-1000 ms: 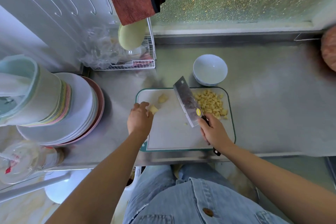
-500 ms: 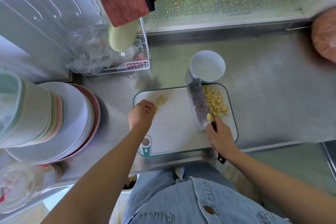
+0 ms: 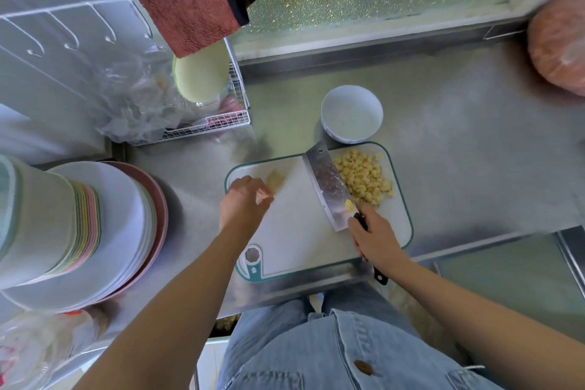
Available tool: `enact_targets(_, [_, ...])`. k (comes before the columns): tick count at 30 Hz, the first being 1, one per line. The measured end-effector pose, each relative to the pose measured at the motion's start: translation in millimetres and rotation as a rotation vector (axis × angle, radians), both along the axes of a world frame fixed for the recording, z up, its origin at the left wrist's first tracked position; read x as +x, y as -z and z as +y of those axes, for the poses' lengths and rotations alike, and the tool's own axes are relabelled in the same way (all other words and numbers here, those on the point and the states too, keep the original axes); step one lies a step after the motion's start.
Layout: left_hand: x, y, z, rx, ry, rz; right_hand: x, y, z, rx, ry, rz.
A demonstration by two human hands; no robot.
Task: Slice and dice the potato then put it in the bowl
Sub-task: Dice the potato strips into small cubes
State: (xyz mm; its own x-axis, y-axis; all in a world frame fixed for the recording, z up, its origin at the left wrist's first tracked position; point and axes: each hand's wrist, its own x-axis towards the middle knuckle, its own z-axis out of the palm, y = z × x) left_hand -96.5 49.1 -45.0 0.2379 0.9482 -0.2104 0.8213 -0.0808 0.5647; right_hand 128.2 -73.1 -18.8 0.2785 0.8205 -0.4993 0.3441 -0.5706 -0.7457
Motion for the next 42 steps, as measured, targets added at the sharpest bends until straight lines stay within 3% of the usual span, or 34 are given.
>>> enact_targets(2, [2,0,-9,0.017,0.036,0.034,0,0,2,-0.001,-0.007,0.014])
enact_targets(5, [3,1,-10,0.089,-0.083,0.032,0,-2,4,0.010,-0.005,0.029])
enact_targets(10, [17,-2,8,-0.061,-0.103,0.139,4,-2,7,0.010,-0.005,0.027])
enact_targets(13, [31,-2,13,-0.053,-0.117,0.173,6,-1,7,0.001,-0.014,0.007])
enact_targets(18, [42,1,18,-0.020,-0.137,0.097,9,-2,6,0.000,-0.010,0.016])
enact_targets(22, [41,-3,16,0.100,-0.019,0.119,9,-4,9,-0.007,0.020,0.039])
enact_targets(26, [34,-1,0,0.035,0.177,0.188,8,-5,13,-0.018,0.001,0.059])
enact_targets(31, [26,-2,-7,0.085,0.025,0.039,6,-7,16,0.002,-0.024,0.058])
enact_targets(35, [9,-2,-15,0.040,-0.122,0.129,4,-6,18,0.001,-0.058,0.038])
enact_targets(42, [-10,3,-37,-0.049,-0.154,0.239,3,-2,18,0.021,-0.110,0.029])
